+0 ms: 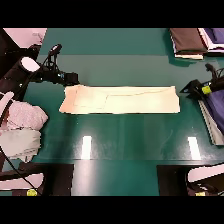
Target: Fold the shirts.
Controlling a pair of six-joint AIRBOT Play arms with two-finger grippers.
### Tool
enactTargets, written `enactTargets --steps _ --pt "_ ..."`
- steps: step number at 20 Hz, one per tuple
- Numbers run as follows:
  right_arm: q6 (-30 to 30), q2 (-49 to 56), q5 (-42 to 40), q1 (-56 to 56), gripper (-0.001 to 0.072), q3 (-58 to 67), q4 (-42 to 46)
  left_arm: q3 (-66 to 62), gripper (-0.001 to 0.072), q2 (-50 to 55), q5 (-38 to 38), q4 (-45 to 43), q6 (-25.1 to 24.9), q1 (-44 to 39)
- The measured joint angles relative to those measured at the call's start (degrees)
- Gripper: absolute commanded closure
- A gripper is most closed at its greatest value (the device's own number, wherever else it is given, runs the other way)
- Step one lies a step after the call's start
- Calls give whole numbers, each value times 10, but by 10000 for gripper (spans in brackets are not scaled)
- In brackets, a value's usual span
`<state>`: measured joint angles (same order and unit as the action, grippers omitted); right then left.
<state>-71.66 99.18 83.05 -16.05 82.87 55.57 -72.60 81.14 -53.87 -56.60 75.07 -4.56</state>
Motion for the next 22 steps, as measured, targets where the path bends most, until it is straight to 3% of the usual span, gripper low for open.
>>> enactTargets --steps 6,7,10,16,22 --pt "58 2 -40 17 122 -70 -52 0 680 0 -8 3 0 0" --pt "62 3 -44 25 183 -73 -57 0 680 0 -10 3 0 0" --pt "71 10 -59 49 676 -79 -53 0 681 2 -20 10 0 -1" --pt "72 -24 -62 67 697 -82 -59 -30 681 43 -34 41 1 -42" --pt "-3 -101 -9 82 697 -4 -64 -165 681 175 -36 49 12 -144"
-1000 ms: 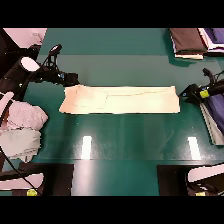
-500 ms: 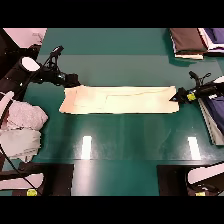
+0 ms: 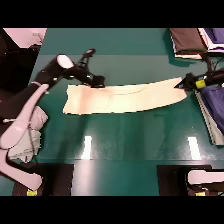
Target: Fold the shirts.
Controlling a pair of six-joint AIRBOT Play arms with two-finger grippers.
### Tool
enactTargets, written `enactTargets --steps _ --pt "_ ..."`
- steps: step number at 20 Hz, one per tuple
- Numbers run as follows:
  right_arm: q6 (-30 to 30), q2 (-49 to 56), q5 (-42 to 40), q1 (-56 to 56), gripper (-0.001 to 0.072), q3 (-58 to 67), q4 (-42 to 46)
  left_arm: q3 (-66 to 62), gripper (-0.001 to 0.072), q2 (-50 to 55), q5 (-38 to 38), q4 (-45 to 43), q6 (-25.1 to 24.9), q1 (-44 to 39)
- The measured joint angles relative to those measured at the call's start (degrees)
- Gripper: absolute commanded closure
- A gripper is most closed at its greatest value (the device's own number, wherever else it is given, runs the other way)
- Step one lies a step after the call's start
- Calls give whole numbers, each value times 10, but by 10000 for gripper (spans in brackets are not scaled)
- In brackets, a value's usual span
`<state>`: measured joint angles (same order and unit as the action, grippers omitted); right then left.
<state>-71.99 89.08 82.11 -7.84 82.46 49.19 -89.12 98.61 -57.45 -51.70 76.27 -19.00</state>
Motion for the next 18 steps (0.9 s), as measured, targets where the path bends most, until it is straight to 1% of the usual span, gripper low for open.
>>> enactTargets --steps 5,9,12,18 --pt "-66 -19 47 63 697 128 -2 -114 681 114 0 1 19 -72" --pt "-96 -23 57 123 697 215 -2 -155 681 162 5 1 37 -102" --pt "-107 -24 50 165 697 256 -2 -165 681 177 13 2 43 -110" --pt "-106 -22 16 221 697 279 -1 -171 682 182 9 2 47 -110"
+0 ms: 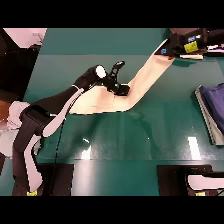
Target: Fold the shirts.
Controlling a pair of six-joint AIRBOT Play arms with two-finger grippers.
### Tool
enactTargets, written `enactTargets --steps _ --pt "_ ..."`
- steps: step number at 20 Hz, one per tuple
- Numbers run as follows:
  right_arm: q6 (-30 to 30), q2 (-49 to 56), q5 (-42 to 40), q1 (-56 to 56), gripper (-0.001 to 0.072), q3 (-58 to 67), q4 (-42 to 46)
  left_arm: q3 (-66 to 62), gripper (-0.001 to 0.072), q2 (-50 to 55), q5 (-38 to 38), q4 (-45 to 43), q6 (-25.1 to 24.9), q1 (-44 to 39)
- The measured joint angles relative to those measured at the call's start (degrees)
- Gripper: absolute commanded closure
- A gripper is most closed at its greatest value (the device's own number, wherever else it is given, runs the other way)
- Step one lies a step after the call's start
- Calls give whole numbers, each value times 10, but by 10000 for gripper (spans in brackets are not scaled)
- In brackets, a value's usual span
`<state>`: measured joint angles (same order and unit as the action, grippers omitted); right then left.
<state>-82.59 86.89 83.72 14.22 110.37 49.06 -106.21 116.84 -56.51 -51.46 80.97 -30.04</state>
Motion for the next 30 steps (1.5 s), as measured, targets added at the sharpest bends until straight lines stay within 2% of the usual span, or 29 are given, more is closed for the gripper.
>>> enactTargets --steps 7,11,12,14,15,17,18,21,22,24,28,29,30 --pt "21 35 -20 52 697 3 -12 -1 681 -83 -40 -58 1 72" --pt "70 90 -81 132 675 4 -107 -1 680 -170 -66 -103 -3 160" --pt "83 110 -106 158 568 7 -125 -2 680 -191 -70 -109 -6 184" --pt "110 160 -160 216 213 26 -151 -2 680 -233 -80 -117 -10 231" --pt "126 188 -182 243 111 42 -160 -2 680 -252 -85 -120 -11 254" --pt "145 235 -209 284 133 68 -171 -2 680 -282 -96 -124 -13 291" --pt "153 247 -211 295 206 71 -174 -2 680 -295 -103 -126 -13 308" --pt "161 253 -185 292 212 41 -165 -1 680 -316 -131 -126 -16 334" --pt "160 246 -164 281 215 23 -154 0 680 -320 -139 -127 -17 338" --pt "149 220 -124 248 277 -25 -123 0 680 -324 -154 -128 -18 342" --pt "116 140 -99 159 272 -161 -52 1 680 -328 -169 -127 -22 345" --pt "109 122 -107 139 202 -195 -42 1 680 -328 -170 -127 -23 345" --pt "105 106 -117 121 24 -227 -37 1 680 -329 -172 -126 -24 345"
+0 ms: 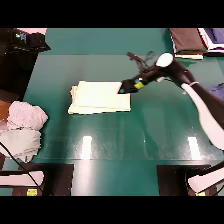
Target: Fold the shirts.
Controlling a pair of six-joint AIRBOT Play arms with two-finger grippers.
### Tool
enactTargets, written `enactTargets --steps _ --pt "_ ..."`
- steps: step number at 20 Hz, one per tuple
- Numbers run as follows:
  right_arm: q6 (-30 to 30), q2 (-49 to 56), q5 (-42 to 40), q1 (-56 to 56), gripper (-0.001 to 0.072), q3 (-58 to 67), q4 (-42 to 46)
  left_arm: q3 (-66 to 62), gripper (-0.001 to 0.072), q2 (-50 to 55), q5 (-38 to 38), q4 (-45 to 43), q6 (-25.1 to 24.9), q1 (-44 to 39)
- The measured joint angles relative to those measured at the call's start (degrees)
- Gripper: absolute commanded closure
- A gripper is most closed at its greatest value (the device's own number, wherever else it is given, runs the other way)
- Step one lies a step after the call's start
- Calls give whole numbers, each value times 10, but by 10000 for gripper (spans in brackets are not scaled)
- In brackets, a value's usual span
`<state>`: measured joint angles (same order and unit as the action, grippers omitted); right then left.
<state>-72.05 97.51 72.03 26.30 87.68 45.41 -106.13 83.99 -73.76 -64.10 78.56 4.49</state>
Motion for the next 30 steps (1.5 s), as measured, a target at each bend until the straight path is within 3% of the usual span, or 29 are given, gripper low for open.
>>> enactTargets --steps 2,6,10,11,13,14,15,16,18,23,30 --pt "-8 -20 -23 -30 -5 -55 9 0 680 0 -1 1 0 0" --pt "-13 -4 -65 -51 44 -109 -9 0 680 0 -3 2 -1 0" --pt "-14 60 -81 -37 49 -81 -70 0 680 0 -4 2 -2 1" --pt "-15 79 -81 -29 80 -65 -88 0 680 0 -4 2 -2 1" --pt "-14 113 -86 -15 338 -35 -109 0 680 0 -4 2 -2 1" --pt "-15 128 -87 -8 425 -20 -117 0 680 0 -4 2 -2 1" --pt "-14 139 -89 -1 574 -7 -120 0 680 0 -5 2 -2 1" --pt "-14 148 -90 5 648 4 -122 0 680 0 -6 3 -3 1" --pt "-10 156 -91 10 696 20 -129 0 680 0 -9 2 -4 1" --pt "-14 101 -80 -25 696 16 -107 0 680 0 -27 2 -5 1" --pt "-27 -91 -76 -226 696 -72 -29 0 680 0 -40 3 -6 1"
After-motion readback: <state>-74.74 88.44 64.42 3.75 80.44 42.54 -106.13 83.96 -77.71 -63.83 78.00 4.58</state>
